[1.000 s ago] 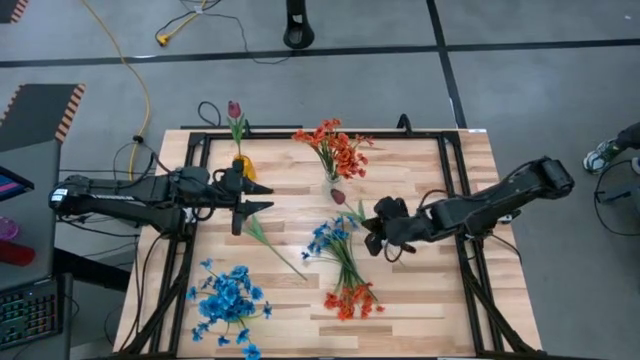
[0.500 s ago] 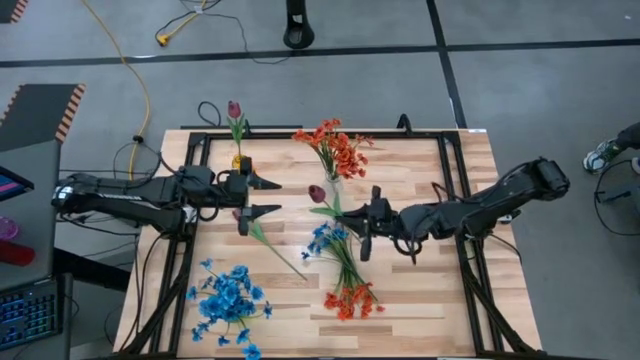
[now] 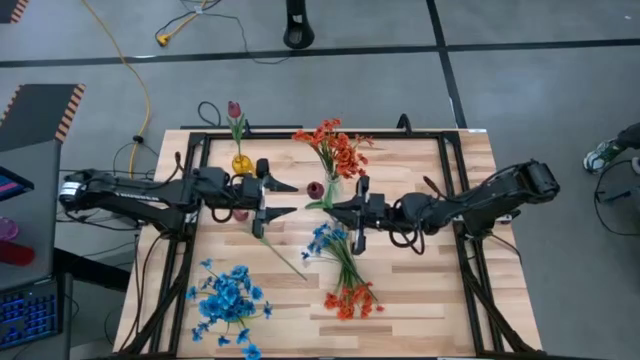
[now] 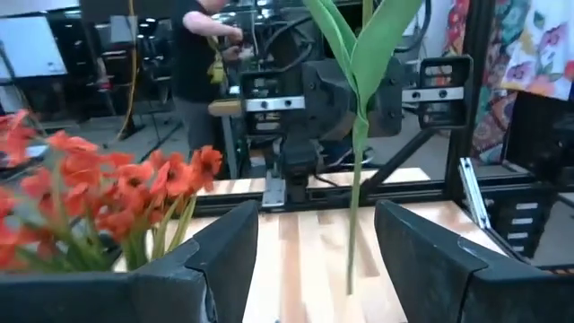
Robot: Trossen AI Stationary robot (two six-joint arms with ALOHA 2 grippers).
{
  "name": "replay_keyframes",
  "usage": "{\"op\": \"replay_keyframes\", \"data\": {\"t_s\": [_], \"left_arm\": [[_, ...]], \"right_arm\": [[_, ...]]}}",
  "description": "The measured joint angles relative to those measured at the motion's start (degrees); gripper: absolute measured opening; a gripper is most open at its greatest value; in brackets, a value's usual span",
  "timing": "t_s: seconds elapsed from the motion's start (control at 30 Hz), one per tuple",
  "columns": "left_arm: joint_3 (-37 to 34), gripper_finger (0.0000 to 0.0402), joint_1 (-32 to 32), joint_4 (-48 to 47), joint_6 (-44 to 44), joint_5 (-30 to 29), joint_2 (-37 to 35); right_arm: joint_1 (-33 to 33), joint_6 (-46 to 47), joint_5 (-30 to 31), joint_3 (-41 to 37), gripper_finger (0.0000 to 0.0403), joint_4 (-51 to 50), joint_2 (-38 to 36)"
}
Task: Sort flowers into vase by color
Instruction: Put the right red flower into the yellow vase
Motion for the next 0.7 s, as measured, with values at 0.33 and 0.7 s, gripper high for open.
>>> {"op": "replay_keyframes", "data": {"t_s": [0.33, 0.7], "left_arm": [[0.0, 0.0212, 0.0, 6.0, -0.8, 3.4, 6.5], [0.0, 0.0205, -0.3, 7.2, -0.9, 6.4, 6.9]], "right_arm": [[-3.6, -2.4, -6.2, 8.6, 0.0036, 0.0, 8.1], [-3.9, -10.3, -6.5, 14.3, 0.0036, -0.3, 13.6]]}}
